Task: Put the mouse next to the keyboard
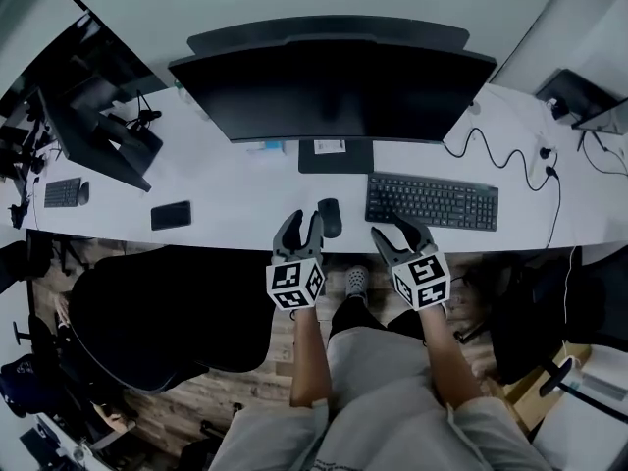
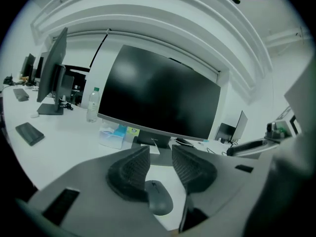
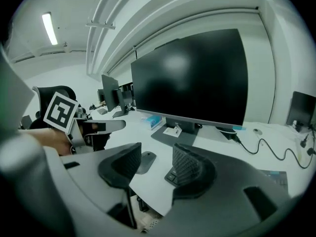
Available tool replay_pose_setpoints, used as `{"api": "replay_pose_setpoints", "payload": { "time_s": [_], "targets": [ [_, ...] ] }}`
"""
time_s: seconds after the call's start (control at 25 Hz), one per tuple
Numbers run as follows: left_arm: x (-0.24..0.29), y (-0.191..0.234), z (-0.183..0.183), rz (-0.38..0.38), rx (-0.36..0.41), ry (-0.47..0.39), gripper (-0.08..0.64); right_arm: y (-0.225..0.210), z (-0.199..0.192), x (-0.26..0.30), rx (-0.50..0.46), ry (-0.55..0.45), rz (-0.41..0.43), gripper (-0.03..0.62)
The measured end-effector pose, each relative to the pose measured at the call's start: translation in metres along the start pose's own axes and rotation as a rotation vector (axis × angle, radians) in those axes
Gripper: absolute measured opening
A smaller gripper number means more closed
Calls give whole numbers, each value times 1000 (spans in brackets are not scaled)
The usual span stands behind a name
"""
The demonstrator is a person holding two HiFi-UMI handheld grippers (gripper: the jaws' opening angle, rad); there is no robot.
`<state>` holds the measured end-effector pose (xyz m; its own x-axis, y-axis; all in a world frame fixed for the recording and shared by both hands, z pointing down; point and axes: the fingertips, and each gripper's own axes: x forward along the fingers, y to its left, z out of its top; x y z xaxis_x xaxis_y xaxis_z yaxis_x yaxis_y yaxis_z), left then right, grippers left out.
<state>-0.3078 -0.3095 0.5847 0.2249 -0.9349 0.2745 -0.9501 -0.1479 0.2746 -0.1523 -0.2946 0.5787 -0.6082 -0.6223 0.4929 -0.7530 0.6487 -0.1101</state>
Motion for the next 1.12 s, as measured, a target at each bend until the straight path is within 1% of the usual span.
{"api": "replay_pose_setpoints", "payload": {
  "time_s": [0.08, 0.12, 0.2, 0.24, 0.36, 0.48, 0.56, 0.64, 0.72, 0.8, 0.96, 1.12],
  "targets": [
    [-2, 6, -3, 12, -18, -2, 127, 9, -2, 15, -11, 16, 26, 210],
    [-3, 9, -4, 20, -24, -2, 94, 14, -3, 23, -19, 24, 39, 221],
    [-7, 15, -7, 37, -18, 10, 40, 24, -6, 40, -19, 39, 61, 222],
    [-8, 17, -9, 46, -6, 23, 29, 28, -8, 49, -10, 47, 71, 222],
    [-5, 18, -17, 62, 43, 65, 21, 33, -18, 73, 2, 81, 73, 229],
    [1, 25, -19, 65, 76, 103, 21, 40, -28, 102, 26, 115, 66, 253],
    [2, 30, -23, 66, 79, 124, 23, 51, -40, 117, 58, 153, 80, 268],
    [2, 34, -26, 70, 62, 127, 23, 58, -53, 131, 84, 193, 86, 297],
    [6, 38, -29, 76, 48, 129, 23, 58, -63, 144, 94, 224, 63, 331],
    [9, 43, -33, 80, 42, 141, 23, 55, -71, 155, 106, 233, 13, 350],
    [7, 51, -43, 71, 46, 171, 23, 50, -84, 164, 112, 255, -98, 368],
    [6, 61, -46, 78, 36, 174, 23, 46, -90, 170, 128, 253, -159, 371]
  ]
}}
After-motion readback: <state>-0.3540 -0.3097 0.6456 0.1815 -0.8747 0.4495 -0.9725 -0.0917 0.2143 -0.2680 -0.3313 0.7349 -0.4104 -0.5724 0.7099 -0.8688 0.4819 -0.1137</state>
